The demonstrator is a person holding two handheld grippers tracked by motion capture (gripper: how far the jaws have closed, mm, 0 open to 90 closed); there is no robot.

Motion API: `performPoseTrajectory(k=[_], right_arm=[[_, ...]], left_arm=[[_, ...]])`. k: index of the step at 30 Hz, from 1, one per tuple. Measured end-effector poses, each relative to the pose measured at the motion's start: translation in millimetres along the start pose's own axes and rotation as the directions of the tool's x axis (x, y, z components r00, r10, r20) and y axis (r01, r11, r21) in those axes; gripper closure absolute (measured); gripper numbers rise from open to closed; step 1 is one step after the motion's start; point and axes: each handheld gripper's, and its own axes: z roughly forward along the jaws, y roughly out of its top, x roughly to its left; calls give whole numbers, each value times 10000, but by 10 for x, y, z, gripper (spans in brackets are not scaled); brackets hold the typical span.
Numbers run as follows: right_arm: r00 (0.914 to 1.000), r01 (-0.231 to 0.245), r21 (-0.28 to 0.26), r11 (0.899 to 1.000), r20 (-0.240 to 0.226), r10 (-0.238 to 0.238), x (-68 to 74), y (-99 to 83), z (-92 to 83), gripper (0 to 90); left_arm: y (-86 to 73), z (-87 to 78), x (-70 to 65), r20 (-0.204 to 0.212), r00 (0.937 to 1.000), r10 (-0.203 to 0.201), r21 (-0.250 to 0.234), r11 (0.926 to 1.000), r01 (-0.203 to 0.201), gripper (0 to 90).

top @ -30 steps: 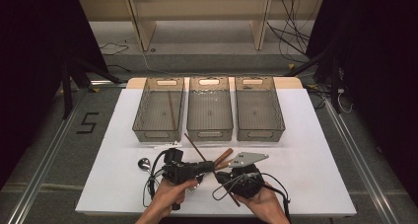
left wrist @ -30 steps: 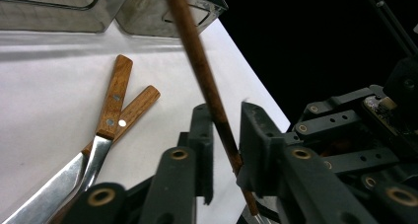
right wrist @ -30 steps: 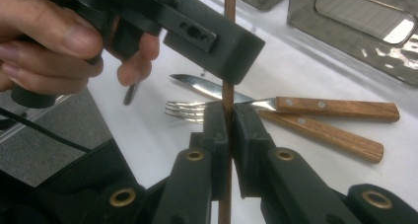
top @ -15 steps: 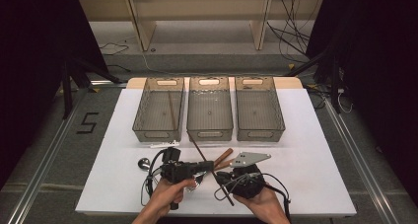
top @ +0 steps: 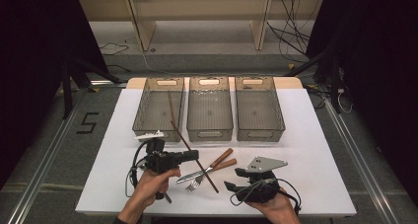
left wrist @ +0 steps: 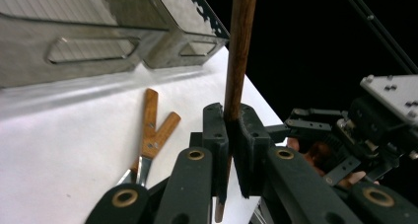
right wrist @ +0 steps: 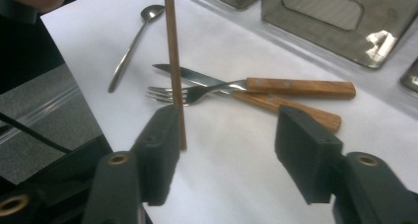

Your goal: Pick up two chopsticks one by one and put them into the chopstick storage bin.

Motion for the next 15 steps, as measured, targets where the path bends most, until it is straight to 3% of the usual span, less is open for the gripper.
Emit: performPoseTrajectory(k=[8,15], right_arm=[[9988,-415,-395,9984,231,424,-75,-127,-71,330],[9985,-345,-404,9986,419,362,-70,-169,-101,303]], left_arm=[[271,-117,68,-406,9991,146,47,9999,-145,843],[568,-284,105,-874,9956,350,-189,9991,-368,843]])
